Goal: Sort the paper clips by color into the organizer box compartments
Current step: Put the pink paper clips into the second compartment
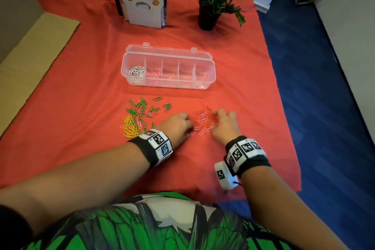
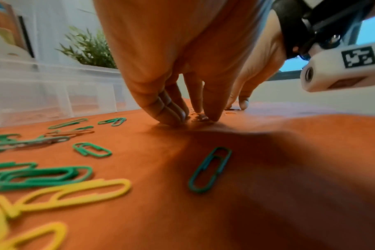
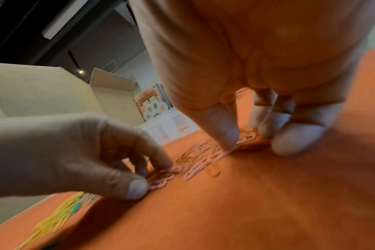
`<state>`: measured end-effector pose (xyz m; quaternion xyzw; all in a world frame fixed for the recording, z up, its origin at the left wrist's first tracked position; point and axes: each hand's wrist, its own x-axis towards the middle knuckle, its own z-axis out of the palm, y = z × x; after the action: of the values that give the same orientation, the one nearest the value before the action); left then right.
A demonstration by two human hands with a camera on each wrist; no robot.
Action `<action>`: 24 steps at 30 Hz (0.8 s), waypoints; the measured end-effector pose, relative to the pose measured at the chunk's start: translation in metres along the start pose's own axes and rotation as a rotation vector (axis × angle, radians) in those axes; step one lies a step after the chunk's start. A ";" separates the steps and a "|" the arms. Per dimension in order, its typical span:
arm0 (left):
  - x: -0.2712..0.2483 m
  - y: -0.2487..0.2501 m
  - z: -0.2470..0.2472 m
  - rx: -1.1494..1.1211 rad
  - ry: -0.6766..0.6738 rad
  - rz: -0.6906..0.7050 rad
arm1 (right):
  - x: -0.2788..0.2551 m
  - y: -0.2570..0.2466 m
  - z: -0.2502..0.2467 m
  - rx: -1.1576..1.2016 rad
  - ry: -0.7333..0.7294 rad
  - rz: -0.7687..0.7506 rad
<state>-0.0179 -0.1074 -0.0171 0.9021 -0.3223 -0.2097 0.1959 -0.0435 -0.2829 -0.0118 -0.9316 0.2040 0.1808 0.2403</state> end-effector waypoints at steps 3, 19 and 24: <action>-0.002 -0.004 -0.001 0.085 -0.025 0.004 | 0.000 -0.009 0.011 0.002 0.032 -0.040; -0.028 -0.045 -0.036 -1.120 0.253 -0.671 | 0.025 -0.039 0.013 0.194 0.128 -0.288; -0.036 -0.047 -0.051 -1.595 0.195 -0.708 | 0.020 -0.047 0.025 0.195 -0.046 -0.381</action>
<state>0.0057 -0.0384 0.0116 0.5570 0.2372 -0.3429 0.7183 -0.0101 -0.2380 -0.0232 -0.9214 0.0351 0.1325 0.3636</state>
